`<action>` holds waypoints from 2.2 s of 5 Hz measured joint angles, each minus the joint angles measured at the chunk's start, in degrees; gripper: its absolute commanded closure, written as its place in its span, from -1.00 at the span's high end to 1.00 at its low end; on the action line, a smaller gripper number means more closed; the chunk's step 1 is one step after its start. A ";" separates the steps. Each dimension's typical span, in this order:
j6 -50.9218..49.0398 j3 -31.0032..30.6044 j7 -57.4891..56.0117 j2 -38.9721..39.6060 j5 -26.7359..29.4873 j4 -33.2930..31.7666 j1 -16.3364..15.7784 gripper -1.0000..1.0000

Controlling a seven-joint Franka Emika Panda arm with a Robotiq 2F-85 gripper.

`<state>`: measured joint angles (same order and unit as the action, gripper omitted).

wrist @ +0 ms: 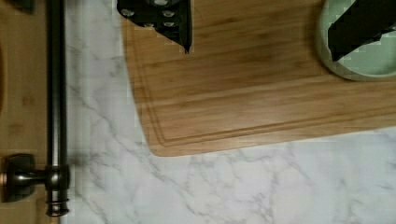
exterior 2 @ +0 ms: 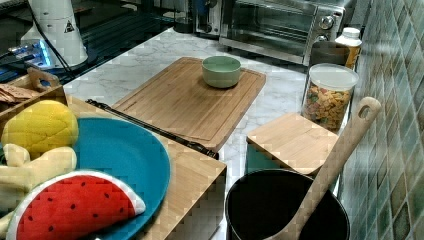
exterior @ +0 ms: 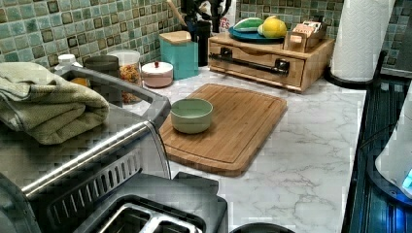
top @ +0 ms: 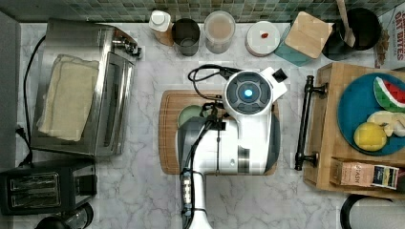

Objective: Open the drawer.

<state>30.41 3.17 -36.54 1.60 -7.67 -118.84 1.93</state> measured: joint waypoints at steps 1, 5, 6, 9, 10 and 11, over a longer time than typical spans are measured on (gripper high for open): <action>1.29 0.78 -3.83 0.22 -0.21 -1.01 2.33 1.00; 9.34 6.20 -10.80 7.91 -0.02 -1.34 8.22 1.00; 12.34 6.22 -11.19 8.98 -1.69 -1.45 8.71 1.00; 15.75 6.41 -20.31 11.89 -1.39 -1.45 10.83 1.00; 18.72 6.96 -20.06 11.99 -1.48 -1.90 10.80 1.00; 21.51 6.99 -20.06 12.38 -1.45 -2.01 11.08 1.00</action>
<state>51.92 10.16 -56.60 13.97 -9.13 -120.86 13.01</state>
